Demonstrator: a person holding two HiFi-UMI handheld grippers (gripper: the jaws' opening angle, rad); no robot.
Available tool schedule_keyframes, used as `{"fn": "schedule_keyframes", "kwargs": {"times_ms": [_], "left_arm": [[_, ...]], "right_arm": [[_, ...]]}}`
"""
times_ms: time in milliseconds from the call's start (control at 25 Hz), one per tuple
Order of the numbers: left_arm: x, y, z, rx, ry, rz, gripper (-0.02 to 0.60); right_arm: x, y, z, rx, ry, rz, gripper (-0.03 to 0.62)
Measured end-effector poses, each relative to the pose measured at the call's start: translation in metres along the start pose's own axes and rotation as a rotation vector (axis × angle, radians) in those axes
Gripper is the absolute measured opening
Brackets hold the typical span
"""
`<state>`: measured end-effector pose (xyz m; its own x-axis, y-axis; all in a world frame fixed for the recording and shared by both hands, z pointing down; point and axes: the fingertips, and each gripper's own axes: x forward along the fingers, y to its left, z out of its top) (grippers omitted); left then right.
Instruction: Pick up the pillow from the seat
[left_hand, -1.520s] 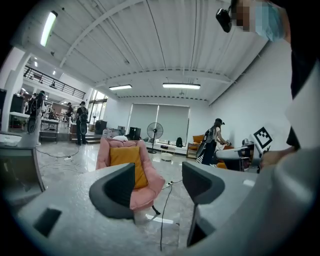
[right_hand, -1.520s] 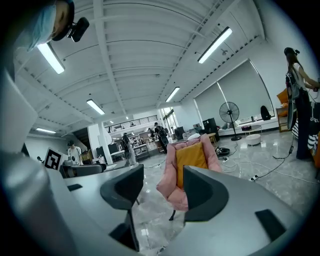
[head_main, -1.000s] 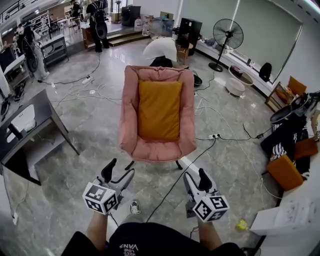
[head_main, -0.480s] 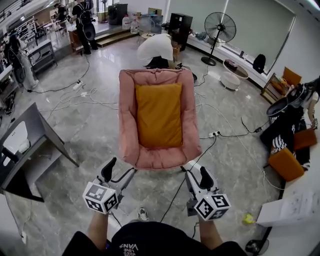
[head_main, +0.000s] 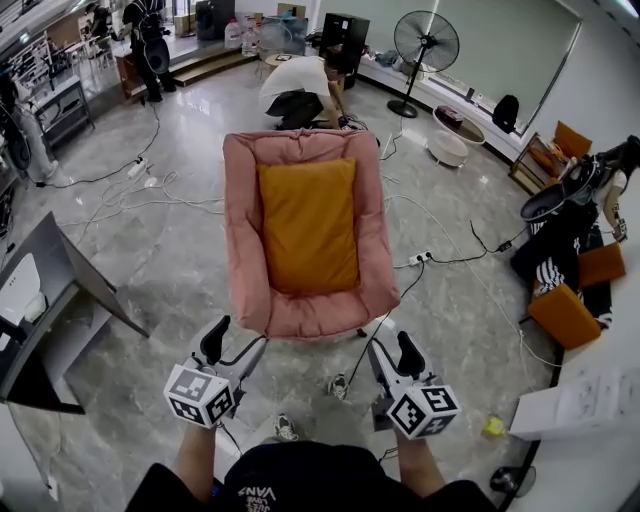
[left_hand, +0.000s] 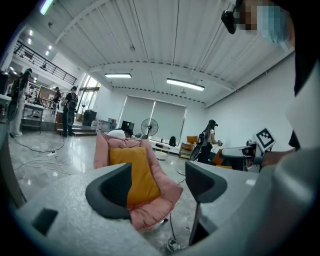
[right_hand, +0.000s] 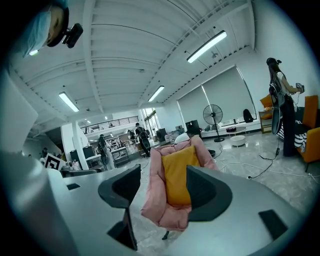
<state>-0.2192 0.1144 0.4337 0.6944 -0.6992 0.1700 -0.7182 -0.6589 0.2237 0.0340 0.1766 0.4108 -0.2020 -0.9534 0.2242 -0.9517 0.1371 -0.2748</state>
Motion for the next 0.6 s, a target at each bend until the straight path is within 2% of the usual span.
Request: {"fn": "schedule_keyframes", "kwargs": {"times_ms": [160, 360, 600], "left_arm": [[0.01, 0.006, 0.002, 0.001, 0.007, 0.023, 0.331], [0.025, 0.028, 0.015, 0.008, -0.004, 0.09, 0.331], [0.077, 0.034, 0.03, 0.016, 0.004, 0.153, 0.331]], "right_arm": [[0.017, -0.01, 0.002, 0.009, 0.013, 0.015, 0.273], [0.059, -0.019, 0.017, -0.002, 0.015, 0.07, 0.273], [0.108, -0.064, 0.034, -0.007, 0.042, 0.131, 0.273]]}}
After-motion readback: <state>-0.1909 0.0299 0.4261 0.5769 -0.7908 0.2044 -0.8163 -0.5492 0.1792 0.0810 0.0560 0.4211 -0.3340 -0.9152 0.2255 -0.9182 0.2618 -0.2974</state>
